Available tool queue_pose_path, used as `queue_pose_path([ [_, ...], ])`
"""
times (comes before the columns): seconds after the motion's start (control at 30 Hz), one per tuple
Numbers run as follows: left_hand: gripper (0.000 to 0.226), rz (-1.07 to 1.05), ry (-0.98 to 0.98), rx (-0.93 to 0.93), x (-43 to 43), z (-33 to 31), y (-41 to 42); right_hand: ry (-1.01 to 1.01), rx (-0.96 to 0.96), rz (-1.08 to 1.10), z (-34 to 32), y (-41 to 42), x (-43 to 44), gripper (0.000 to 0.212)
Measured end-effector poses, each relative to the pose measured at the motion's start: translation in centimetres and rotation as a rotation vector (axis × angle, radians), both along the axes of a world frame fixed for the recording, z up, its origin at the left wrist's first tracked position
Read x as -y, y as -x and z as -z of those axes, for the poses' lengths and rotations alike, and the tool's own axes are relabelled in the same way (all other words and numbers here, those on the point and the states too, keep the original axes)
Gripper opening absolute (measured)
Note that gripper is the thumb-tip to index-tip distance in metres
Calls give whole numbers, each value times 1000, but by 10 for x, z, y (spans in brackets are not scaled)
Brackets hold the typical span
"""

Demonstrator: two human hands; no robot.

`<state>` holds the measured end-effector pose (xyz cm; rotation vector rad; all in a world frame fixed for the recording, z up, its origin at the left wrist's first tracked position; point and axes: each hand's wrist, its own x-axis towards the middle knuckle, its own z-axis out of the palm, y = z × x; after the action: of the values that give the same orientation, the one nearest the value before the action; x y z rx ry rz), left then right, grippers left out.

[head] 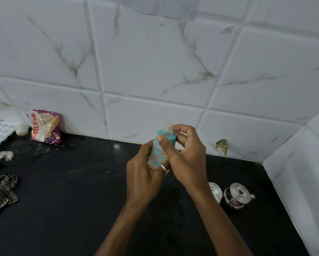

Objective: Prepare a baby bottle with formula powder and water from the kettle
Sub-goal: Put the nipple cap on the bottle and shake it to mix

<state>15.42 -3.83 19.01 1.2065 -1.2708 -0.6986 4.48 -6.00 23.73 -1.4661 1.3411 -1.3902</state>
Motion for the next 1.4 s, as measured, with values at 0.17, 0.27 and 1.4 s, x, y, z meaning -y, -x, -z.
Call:
queue_pose_path([
  [0.17, 52, 248, -139, -123, 7, -2, -16, -69, -7, -156, -6, 18, 7, 47],
  [0.27, 58, 497, -249, -327, 11, -10, -30, -160, 85, -447, -16, 33, 13, 47],
  [1.4, 37, -13, 80, 0, 1, -3, 12, -15, 6, 59, -4, -9, -1, 44],
])
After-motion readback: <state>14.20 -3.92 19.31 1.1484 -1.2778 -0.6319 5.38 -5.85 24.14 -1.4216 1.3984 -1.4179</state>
